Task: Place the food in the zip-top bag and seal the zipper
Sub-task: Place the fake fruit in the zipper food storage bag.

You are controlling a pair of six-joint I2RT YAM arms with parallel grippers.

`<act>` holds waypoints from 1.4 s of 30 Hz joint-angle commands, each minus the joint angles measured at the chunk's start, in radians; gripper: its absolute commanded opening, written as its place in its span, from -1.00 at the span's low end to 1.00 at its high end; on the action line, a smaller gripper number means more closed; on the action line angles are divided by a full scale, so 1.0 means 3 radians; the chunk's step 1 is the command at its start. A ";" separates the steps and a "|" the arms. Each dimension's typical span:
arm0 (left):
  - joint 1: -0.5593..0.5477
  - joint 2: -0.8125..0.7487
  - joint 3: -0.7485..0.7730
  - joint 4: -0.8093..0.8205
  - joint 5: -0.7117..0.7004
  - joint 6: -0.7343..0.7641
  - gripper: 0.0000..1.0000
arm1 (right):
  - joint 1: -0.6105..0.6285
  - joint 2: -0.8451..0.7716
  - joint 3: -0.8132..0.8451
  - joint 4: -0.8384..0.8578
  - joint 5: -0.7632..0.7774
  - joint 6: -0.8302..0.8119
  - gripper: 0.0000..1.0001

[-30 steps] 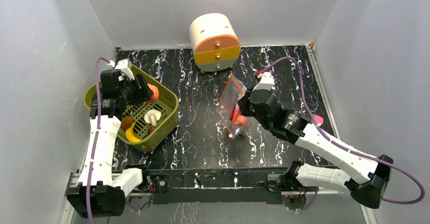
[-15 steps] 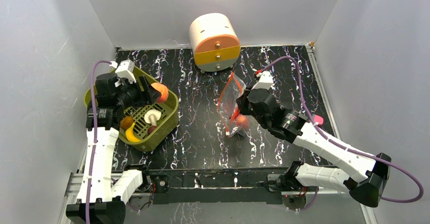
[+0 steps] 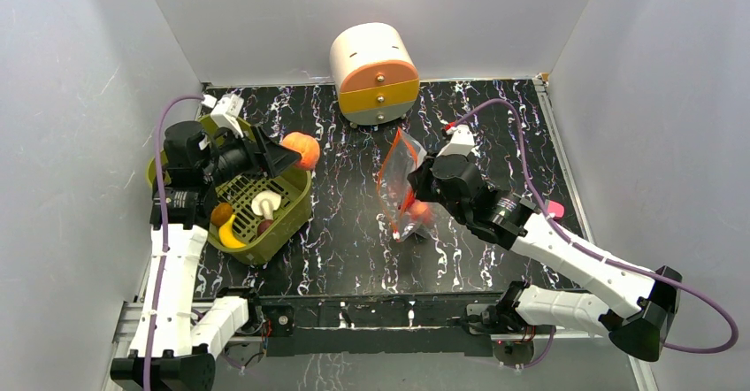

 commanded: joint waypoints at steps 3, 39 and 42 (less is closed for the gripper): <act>-0.0132 -0.0077 -0.0209 0.0588 0.0506 -0.0376 -0.53 | 0.0009 0.0001 0.0117 0.0211 -0.0018 0.0058 -1.00; -0.2079 0.0684 -0.0466 0.1111 -0.0759 -0.0321 -0.61 | 0.0008 -0.0017 0.0275 0.0364 -0.0869 0.0082 -1.00; -0.2124 0.0725 -0.0414 0.1002 -0.0913 -0.0255 -0.62 | 0.0008 -0.0043 0.0237 0.0386 -0.0899 0.0085 -1.00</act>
